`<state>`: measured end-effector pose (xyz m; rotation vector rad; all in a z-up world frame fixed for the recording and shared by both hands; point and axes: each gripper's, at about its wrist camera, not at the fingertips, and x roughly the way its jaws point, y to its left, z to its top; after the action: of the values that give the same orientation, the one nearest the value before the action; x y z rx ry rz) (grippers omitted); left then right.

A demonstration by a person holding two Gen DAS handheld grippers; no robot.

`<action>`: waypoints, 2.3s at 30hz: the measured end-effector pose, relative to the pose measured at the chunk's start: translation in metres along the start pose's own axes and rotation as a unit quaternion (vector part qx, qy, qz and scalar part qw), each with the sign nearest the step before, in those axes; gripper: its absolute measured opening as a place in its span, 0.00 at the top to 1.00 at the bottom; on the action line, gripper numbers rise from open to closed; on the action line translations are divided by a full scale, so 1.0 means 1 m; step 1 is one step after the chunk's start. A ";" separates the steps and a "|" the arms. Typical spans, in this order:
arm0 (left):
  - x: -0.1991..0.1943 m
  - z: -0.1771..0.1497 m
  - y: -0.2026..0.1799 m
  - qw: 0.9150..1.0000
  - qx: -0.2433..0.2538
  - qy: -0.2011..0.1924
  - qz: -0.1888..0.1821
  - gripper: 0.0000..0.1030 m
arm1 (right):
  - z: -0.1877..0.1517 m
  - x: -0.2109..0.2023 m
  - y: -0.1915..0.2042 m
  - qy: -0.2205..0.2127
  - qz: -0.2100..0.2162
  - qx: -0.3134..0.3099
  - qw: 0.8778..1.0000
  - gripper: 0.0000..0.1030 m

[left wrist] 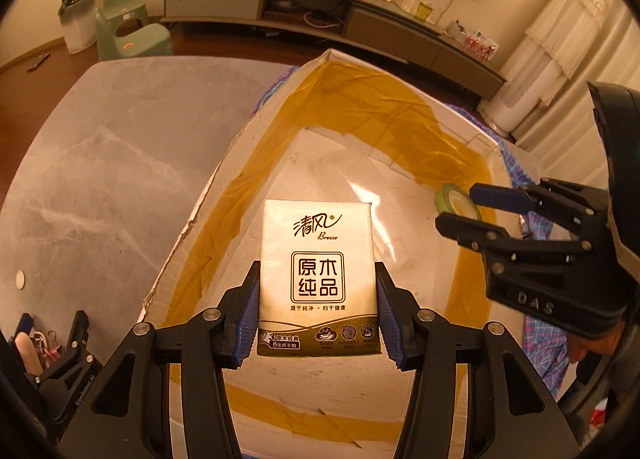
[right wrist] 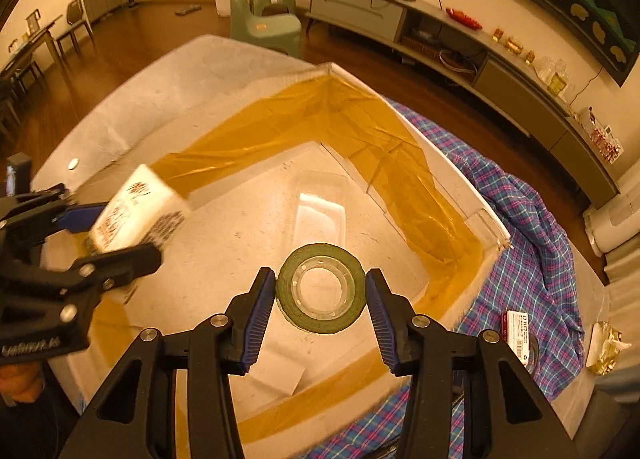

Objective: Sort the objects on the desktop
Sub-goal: 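Open the left tool releasing the tissue pack while the right tool drops the tape roll into the box, then withdraw both tools from the box back toward the remaining items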

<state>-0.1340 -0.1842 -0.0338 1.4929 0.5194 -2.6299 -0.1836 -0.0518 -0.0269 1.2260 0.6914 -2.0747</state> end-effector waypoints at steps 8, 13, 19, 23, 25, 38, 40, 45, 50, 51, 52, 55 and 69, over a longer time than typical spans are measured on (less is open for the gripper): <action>0.010 0.005 0.002 1.000 -0.003 0.010 0.020 0.47 | 0.023 0.028 -0.010 0.053 -0.015 -0.002 0.998 0.53; 0.016 0.009 0.004 1.000 -0.010 0.018 0.009 0.47 | 0.037 0.038 -0.012 0.069 -0.024 -0.009 0.997 0.53; 0.018 0.011 0.004 1.000 -0.016 0.025 -0.002 0.47 | 0.045 0.050 -0.015 0.080 -0.031 -0.005 0.996 0.51; 0.017 0.011 0.004 1.000 -0.016 0.027 -0.005 0.47 | 0.043 0.050 -0.017 0.080 -0.026 0.003 0.996 0.46; 0.015 0.012 0.003 1.000 -0.014 0.024 -0.005 0.47 | 0.041 0.049 -0.018 0.079 -0.024 0.005 0.997 0.46; 0.002 0.018 0.002 1.000 -0.003 -0.003 -0.007 0.46 | 0.023 0.015 0.000 0.062 0.015 0.019 0.998 0.43; -0.003 0.018 0.003 1.000 -0.001 -0.011 -0.005 0.46 | 0.020 0.009 0.005 0.059 0.017 0.016 0.998 0.43; -0.011 0.013 -0.003 1.000 0.009 -0.024 0.002 0.46 | 0.014 -0.005 0.010 0.052 0.018 0.010 0.998 0.43; -0.028 0.004 -0.018 0.998 0.034 -0.052 0.008 0.46 | 0.005 -0.019 0.006 0.042 0.009 0.015 0.999 0.43; -0.032 0.003 -0.019 0.998 0.036 -0.056 0.004 0.46 | 0.003 -0.022 0.005 0.039 0.004 0.015 0.999 0.43; -0.037 0.002 -0.020 0.997 0.036 -0.062 -0.001 0.46 | 0.000 -0.026 0.004 0.036 0.001 0.016 0.999 0.43; -0.049 -0.001 -0.022 0.996 0.039 -0.080 -0.005 0.46 | -0.006 -0.038 -0.001 0.022 0.001 0.022 1.000 0.42; -0.079 -0.025 -0.032 0.992 0.045 -0.119 -0.025 0.46 | -0.043 -0.099 0.013 -0.054 -0.008 0.039 0.998 0.41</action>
<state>-0.0791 -0.1543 0.0289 1.1768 0.4278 -2.8526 -0.1125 -0.0056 0.0414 1.1449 0.5783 -2.1811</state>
